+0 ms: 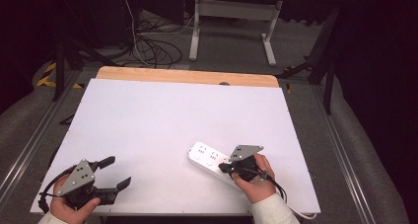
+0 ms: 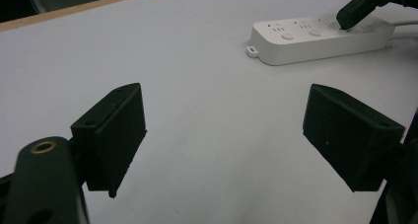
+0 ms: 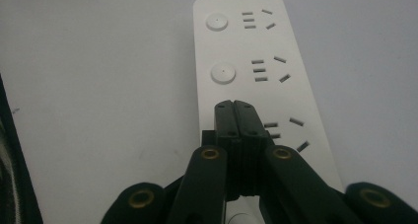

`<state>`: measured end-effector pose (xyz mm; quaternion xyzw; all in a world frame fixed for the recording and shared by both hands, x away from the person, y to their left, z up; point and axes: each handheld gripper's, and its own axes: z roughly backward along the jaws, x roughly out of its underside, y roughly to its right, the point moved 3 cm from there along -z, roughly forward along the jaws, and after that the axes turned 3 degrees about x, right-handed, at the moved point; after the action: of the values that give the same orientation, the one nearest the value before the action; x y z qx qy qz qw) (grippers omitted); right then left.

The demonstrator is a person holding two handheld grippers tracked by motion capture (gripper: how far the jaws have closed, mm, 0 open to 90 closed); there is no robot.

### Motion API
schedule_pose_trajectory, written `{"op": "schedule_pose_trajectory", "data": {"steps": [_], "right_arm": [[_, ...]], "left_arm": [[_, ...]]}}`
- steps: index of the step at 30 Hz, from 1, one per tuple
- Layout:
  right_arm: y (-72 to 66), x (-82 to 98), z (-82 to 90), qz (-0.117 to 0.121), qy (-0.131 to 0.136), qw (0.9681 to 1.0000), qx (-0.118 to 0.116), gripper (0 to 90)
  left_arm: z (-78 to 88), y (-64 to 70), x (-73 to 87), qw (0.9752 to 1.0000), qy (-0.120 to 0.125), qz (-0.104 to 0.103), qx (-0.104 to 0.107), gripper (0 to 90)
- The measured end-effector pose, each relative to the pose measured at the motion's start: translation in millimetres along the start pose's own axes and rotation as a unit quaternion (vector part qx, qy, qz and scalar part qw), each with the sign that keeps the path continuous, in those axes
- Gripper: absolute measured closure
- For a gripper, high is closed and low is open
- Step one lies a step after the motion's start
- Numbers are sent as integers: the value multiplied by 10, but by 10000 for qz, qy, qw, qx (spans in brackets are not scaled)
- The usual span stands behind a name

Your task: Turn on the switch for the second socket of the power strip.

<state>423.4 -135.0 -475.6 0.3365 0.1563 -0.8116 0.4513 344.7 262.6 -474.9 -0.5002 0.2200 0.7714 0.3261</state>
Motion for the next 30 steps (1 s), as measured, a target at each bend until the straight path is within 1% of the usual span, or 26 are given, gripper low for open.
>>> {"op": "schedule_pose_trajectory", "data": {"steps": [7,11,17,23,30], "right_arm": [[-9,2,-3,34,-21,10000,31,900],[-9,4,-8,0,-19,10000,19,900],[-18,6,-14,-9,-27,10000,82,900],[-29,-4,-23,95,-84,9998,140,900],[-36,-5,-26,77,-117,9998,160,900]], "left_arm": [[-1,0,1,10000,-10,-7,-3,171],[0,2,0,10000,-2,2,4,170],[-1,4,0,10000,-3,-4,7,170],[-3,5,0,10000,-4,1,14,170],[-2,6,0,10000,4,2,8,170]]}}
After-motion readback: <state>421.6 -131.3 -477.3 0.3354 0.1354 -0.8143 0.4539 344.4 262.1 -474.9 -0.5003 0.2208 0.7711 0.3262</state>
